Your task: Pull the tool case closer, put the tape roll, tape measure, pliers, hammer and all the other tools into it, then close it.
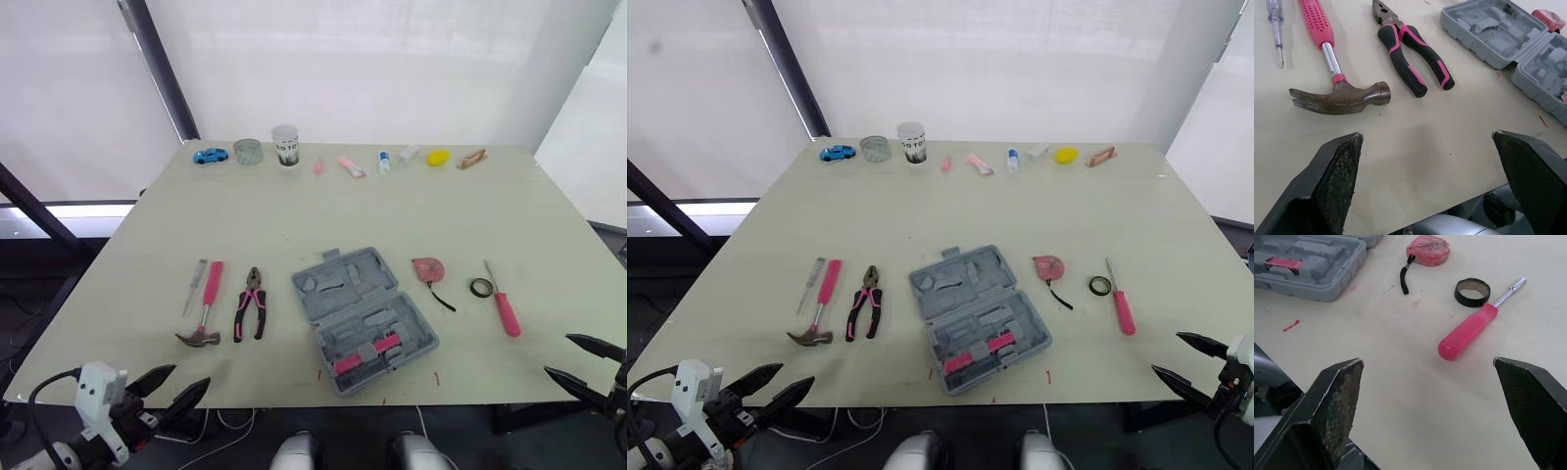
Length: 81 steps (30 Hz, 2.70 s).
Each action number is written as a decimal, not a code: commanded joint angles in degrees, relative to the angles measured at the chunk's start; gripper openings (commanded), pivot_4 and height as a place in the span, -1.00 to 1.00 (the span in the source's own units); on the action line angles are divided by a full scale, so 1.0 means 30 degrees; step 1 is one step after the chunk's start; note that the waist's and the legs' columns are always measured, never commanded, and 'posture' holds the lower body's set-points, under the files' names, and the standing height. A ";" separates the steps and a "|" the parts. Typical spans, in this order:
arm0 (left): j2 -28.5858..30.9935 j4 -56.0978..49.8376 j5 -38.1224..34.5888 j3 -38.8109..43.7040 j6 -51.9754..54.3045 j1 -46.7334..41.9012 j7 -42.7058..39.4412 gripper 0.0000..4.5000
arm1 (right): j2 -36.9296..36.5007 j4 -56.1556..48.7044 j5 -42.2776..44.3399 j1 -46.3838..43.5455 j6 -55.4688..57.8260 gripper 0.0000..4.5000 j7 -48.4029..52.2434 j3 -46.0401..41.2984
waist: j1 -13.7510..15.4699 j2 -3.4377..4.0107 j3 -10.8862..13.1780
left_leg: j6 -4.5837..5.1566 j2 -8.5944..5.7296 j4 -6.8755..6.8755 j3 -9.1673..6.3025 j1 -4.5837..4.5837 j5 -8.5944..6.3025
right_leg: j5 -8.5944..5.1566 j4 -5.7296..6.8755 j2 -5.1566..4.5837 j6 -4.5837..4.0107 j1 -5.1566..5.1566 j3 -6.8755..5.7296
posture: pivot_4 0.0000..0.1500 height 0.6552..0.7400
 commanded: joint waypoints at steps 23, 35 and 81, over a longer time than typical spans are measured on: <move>0.3911 -0.1158 0.1554 -0.6723 0.1900 -0.8624 -0.1680 0.25 | 0.0927 -0.1355 -0.5340 -1.4852 0.4890 0.66 -0.2739 1.0444 | -0.0081 0.0021 0.0009 | 0.0082 -0.0046 -0.0072 0.0124 0.0023 0.0060 | 0.0011 -0.0023 0.0052 -0.0031 -0.0028 -0.0003 | 1.00 1.00; 0.3591 0.1223 0.3903 -0.9709 0.1990 -1.0527 -0.1494 -1.00 | 0.2958 0.6663 -1.0331 -2.0590 0.0309 -0.99 -0.1077 1.4986 | -0.0008 0.0011 0.0009 | 0.0030 -0.0063 -0.0287 0.0197 0.0006 0.0091 | 0.0050 -0.0143 0.0058 0.0043 -0.0041 -0.0058 | 1.00 1.00; 0.1029 0.6740 0.8767 -1.5271 0.0452 -1.7567 -0.3706 -1.00 | 0.4310 0.5933 -1.3663 -1.9025 -0.0389 -0.99 0.1928 1.6672 | 0.0058 0.0010 0.0006 | -0.0093 -0.0072 -0.0284 0.0149 0.0026 0.0168 | 0.0048 -0.0049 0.0079 0.0035 -0.0032 -0.0080 | 1.00 1.00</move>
